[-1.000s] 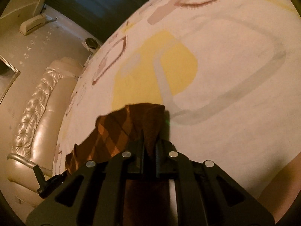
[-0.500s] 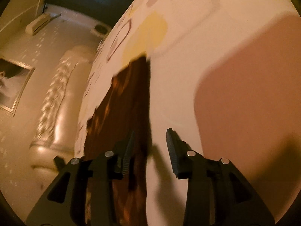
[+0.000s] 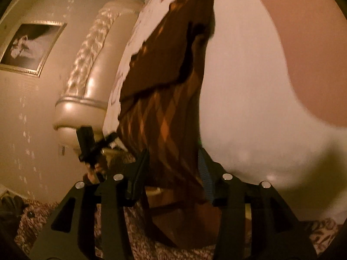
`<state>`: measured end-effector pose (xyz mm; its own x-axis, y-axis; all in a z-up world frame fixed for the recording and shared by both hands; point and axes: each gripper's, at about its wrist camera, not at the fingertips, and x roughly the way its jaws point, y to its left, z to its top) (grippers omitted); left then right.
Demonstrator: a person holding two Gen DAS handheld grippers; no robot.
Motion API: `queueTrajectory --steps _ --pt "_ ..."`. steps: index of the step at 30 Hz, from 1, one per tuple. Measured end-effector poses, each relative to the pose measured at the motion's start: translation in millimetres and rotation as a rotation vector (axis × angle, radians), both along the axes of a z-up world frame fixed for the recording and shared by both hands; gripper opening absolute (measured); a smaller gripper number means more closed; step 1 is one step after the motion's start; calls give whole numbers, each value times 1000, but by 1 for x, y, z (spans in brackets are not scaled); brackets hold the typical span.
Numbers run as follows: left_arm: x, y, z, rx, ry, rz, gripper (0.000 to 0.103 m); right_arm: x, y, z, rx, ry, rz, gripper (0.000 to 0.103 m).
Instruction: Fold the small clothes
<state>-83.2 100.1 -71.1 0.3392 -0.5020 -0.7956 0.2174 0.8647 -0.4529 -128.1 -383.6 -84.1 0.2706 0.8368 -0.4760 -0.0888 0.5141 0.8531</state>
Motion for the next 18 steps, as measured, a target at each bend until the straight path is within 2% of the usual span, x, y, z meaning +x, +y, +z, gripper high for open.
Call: queueTrajectory --steps 2,7,12,15,17,18 --pt "-2 -1 -2 -49 52 -24 67 -5 5 -1 -25 0 27 45" --pt "-9 -5 -24 -53 166 -56 67 -4 24 -8 -81 19 94 45" --pt "-15 -11 -23 -40 127 -54 66 -1 41 -10 -88 13 133 45" --pt "-17 -16 -22 -10 124 -82 47 2 54 -10 -102 5 158 45" --pt "-15 -16 -25 6 132 -71 32 2 61 -10 -125 -3 173 34" --pt "-14 -14 -25 4 136 -62 30 1 62 -10 -135 -2 181 22"
